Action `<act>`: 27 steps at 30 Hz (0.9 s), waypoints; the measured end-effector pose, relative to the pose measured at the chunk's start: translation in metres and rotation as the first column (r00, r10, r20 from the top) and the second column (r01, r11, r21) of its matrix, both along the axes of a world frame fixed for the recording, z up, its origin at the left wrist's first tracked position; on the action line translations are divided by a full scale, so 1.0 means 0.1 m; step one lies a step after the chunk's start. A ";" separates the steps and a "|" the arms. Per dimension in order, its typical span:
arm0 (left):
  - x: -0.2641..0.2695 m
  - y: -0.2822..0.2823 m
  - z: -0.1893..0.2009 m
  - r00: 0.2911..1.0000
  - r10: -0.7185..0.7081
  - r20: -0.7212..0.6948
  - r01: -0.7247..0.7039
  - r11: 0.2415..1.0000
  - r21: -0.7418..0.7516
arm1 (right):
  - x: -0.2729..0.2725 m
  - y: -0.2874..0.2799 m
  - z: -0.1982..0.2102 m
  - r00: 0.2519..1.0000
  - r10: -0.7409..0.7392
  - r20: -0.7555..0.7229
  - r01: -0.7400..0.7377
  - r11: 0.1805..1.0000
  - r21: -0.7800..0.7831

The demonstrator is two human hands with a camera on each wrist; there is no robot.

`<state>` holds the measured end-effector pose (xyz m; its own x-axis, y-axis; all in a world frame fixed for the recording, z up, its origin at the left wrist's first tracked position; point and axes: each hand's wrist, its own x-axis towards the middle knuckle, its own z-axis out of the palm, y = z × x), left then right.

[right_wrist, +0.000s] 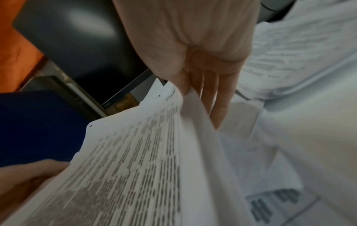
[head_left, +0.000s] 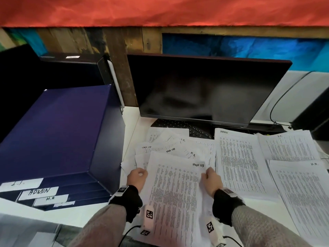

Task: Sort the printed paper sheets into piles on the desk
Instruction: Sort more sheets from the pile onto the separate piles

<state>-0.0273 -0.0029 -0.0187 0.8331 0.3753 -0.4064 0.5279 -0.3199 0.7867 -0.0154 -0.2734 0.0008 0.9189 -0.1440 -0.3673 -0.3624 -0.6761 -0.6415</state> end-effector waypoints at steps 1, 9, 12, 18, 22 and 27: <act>0.00 -0.01 0.01 1.000 0.025 0.014 -0.025 0.999 0.042 | 0.00 -0.05 0.00 0.999 0.040 -0.017 -0.041 0.998 -0.044; 0.01 0.00 0.05 0.997 0.075 -0.016 -0.073 0.990 0.122 | -0.03 -0.34 0.06 0.963 0.225 -0.146 -0.238 0.968 -0.077; 0.01 -0.01 0.08 0.996 0.082 -0.038 -0.076 0.990 0.122 | 0.00 -0.27 0.05 0.959 0.215 -0.182 -0.228 0.972 -0.055; -0.08 -0.09 0.23 0.987 0.147 0.072 -0.131 0.973 -0.190 | 0.06 -0.04 -0.05 0.971 -0.127 -0.201 0.195 0.909 0.369; -0.04 -0.03 0.23 0.996 0.089 0.023 -0.080 0.960 -0.268 | 0.05 0.04 -0.02 0.967 -0.003 -0.254 0.124 0.877 0.464; 0.05 -0.01 0.67 0.971 -0.139 0.197 0.191 0.943 -0.274 | 0.10 -0.02 0.13 0.978 -0.097 -0.183 0.175 0.861 0.477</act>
<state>-0.0227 -0.0041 0.0481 0.9400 0.1144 -0.3215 0.3354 -0.1360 0.9322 -0.0053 -0.2752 0.0140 0.8329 -0.0303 -0.5527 -0.5442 -0.2271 -0.8076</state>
